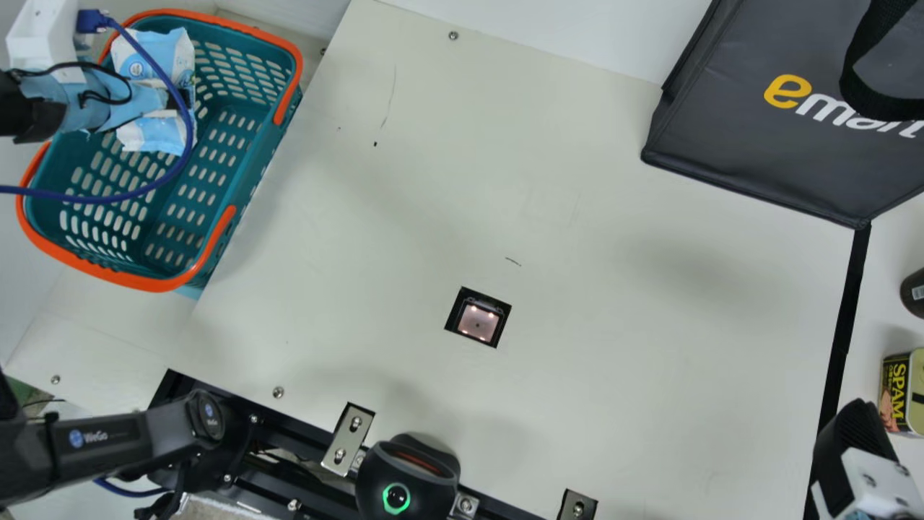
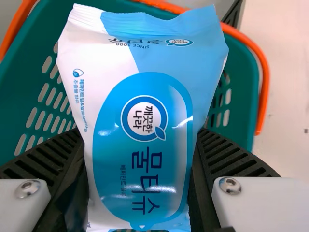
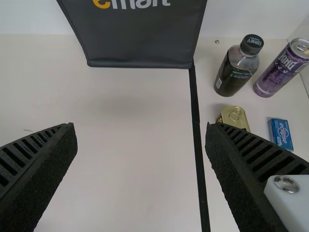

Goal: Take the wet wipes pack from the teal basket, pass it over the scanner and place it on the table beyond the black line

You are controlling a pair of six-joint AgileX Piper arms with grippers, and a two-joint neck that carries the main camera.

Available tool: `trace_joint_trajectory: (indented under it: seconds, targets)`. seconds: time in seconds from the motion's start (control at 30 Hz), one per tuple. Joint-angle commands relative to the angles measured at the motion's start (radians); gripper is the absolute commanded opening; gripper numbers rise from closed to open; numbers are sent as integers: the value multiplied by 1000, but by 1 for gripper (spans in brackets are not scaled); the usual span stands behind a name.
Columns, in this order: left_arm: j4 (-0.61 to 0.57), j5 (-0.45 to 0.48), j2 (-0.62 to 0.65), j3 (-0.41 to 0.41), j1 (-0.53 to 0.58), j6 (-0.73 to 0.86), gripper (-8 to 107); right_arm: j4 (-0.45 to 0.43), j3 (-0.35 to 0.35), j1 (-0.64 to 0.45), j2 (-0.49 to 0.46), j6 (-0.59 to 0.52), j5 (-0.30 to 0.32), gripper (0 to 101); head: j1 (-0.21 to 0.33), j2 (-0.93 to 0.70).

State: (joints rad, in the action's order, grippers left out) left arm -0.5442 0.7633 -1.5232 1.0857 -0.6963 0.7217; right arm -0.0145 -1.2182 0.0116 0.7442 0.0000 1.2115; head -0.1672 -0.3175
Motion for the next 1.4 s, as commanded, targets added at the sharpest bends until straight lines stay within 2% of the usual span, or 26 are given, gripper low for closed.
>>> trace_joint_trajectory:
  seconds: [0.0, 0.57, 1.37]
  targets:
    - [16, 14, 16, 6, 15, -29, -8, 0, 0, 0, 0, 0, 0, 95, 29, -4]
    - [197, 133, 169, 23, 239, -256, -8, 0, 0, 0, 0, 0, 0, 95, 29, -4]
    - [372, 222, 303, -61, 735, -588, -8, 0, 0, 0, 0, 0, 0, 95, 29, -4]
